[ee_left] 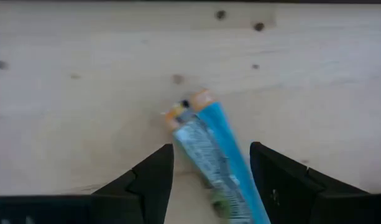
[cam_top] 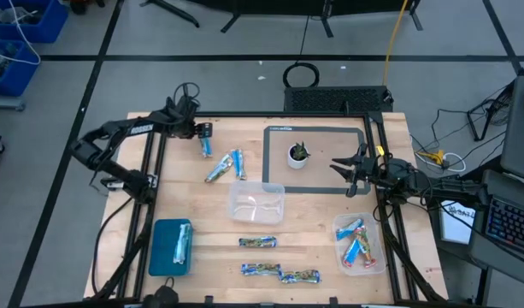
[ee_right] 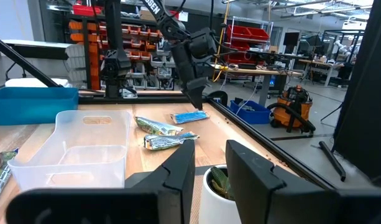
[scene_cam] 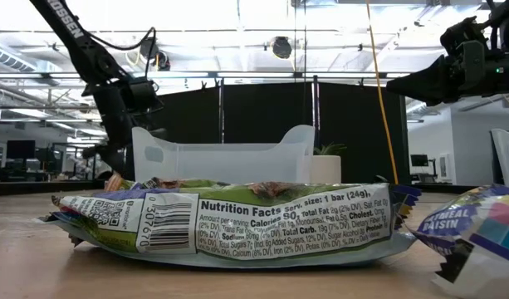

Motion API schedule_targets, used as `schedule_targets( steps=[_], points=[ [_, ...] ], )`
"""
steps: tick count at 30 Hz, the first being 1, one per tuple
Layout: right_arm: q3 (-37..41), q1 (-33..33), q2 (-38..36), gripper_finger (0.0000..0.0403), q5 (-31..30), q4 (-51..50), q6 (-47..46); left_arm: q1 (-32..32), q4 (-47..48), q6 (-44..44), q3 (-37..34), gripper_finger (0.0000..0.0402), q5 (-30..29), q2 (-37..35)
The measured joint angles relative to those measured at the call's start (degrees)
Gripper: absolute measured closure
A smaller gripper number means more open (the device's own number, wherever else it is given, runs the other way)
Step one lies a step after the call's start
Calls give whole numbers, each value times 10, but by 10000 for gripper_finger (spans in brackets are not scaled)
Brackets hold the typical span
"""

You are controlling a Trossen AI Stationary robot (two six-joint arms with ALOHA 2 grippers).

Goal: Pick and place Granola Bars by type
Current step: Put the orange granola bar into the blue bin

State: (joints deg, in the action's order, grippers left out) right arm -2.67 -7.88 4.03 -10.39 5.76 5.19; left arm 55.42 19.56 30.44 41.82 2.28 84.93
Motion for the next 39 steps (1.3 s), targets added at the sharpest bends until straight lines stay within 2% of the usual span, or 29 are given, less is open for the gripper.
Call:
schedule_targets(
  steps=[4,9,28,32,39],
  points=[
    [0,0,0,321,0,0,0,-2,-27,4,0,199,21,33],
    [0,0,0,321,0,0,0,-17,-39,11,8,214,-6,47],
    [0,0,0,321,0,0,0,-19,-32,-14,7,225,-8,48],
    [0,0,0,321,0,0,0,-19,-34,-14,7,259,-8,48],
    [0,0,0,321,0,0,0,-19,-46,-23,7,361,-9,48]
  ],
)
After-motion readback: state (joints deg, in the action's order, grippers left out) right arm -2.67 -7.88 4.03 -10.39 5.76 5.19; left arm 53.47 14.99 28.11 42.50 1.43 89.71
